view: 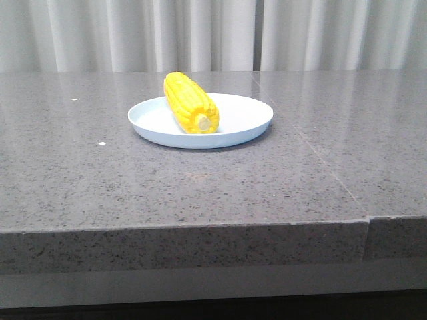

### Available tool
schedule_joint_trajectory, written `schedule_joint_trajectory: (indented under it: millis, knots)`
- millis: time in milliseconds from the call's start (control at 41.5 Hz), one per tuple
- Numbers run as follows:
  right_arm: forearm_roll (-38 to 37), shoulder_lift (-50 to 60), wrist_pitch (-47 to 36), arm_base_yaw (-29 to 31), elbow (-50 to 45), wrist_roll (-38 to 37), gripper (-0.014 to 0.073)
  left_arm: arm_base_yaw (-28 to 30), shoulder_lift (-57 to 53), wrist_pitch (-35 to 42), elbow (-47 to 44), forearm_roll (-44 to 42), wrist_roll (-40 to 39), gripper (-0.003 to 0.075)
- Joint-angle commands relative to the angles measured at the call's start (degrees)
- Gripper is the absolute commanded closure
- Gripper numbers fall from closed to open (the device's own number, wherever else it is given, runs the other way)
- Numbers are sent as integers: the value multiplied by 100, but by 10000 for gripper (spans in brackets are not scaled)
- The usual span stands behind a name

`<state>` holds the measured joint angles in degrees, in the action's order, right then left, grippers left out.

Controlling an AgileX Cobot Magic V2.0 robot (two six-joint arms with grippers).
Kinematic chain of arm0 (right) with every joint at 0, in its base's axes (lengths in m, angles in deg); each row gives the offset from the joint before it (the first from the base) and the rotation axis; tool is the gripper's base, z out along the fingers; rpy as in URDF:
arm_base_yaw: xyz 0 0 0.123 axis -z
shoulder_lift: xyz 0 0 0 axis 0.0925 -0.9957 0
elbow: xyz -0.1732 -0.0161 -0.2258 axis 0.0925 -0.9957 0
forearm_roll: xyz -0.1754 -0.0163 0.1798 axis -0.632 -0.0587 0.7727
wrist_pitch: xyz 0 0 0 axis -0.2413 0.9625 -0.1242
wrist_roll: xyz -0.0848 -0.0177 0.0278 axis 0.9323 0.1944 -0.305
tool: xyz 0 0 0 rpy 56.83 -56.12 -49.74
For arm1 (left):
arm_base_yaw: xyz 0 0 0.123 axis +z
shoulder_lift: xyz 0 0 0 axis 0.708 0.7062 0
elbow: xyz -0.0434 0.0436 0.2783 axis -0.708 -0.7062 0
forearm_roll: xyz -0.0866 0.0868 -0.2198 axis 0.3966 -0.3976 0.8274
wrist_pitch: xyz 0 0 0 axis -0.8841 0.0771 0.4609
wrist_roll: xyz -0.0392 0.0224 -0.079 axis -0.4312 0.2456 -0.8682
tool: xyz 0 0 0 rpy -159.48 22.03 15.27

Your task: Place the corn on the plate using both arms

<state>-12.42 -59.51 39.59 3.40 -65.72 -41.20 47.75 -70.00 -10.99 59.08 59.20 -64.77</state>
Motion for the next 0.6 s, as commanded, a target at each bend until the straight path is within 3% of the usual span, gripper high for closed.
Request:
schedule_joint_trajectory:
  millis: [0, 265, 578]
  knots:
    - [41, 65, -634, 47, 88, -26, 660, 12, -103, 522, -9, 39, -42, 741]
    - [52, 65, -1165, 47, 88, -43, 660, 12, -103, 522, -9, 39, -42, 740]
    - [75, 70, -1171, 47, 88, -276, 660, 12, -103, 522, -9, 39, -42, 740]
